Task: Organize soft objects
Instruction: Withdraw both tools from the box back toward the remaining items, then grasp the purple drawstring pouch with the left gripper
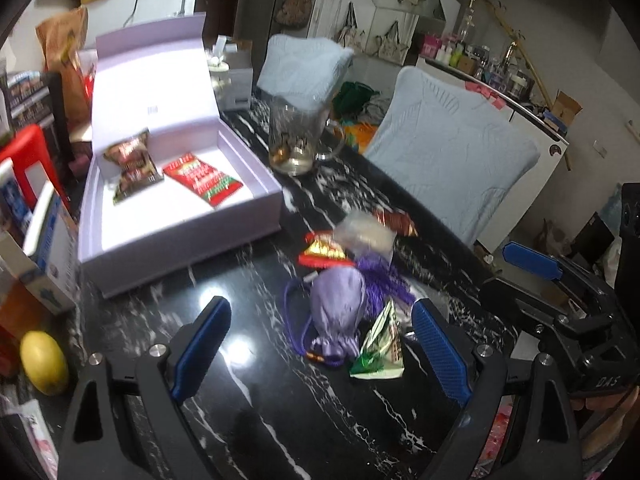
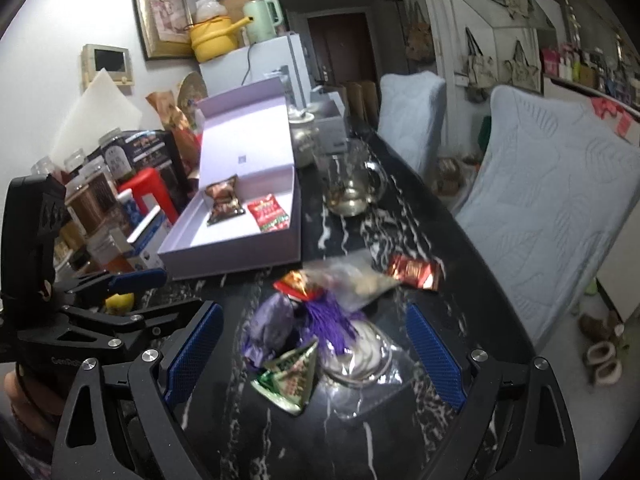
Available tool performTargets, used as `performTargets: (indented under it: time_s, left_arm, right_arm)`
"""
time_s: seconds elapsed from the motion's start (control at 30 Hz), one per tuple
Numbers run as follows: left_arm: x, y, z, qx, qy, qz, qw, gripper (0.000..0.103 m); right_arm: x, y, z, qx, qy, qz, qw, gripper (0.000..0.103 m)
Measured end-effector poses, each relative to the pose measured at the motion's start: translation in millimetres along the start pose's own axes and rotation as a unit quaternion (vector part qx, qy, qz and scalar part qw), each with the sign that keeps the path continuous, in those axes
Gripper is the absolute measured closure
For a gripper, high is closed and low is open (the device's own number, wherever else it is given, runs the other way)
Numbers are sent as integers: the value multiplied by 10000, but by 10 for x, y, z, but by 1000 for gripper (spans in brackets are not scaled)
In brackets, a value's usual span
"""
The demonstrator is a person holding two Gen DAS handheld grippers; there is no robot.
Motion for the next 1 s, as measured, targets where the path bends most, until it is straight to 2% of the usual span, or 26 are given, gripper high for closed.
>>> performTargets:
  time_s: [0.27,0.63,0.73,0.8,1.0]
  left_arm:
    - [258,-59,346,105,442,87,9989,10]
    - [286,-68,734,108,733,-13,9973,10]
    - [263,-67,801,184,758,-73,9969,17]
    - [246,-75,836,222,768,-79,9968,28]
    - [234,-76,944,213,869,-75,9960,35]
  right_arm:
    - [281,-164,166,23,305,188,9994,9]
    - [426,-488,394,218,635,418,9969,9]
    - [441,-534,454,176,713,461,9962,9]
    - [438,-572,481,158,736,496,9959,9]
    - [400,-641,538,121,748,583,9954,9]
Point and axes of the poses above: each gripper's, at about its wrist camera, not at the fingertips, and z roughly the way its jaws point, y to its left, x to its underside, the point moved 10 cm from there along z, roughly the way its jaws point, and after that the axes turned 1 degree about -x, right-handed, at the moved point
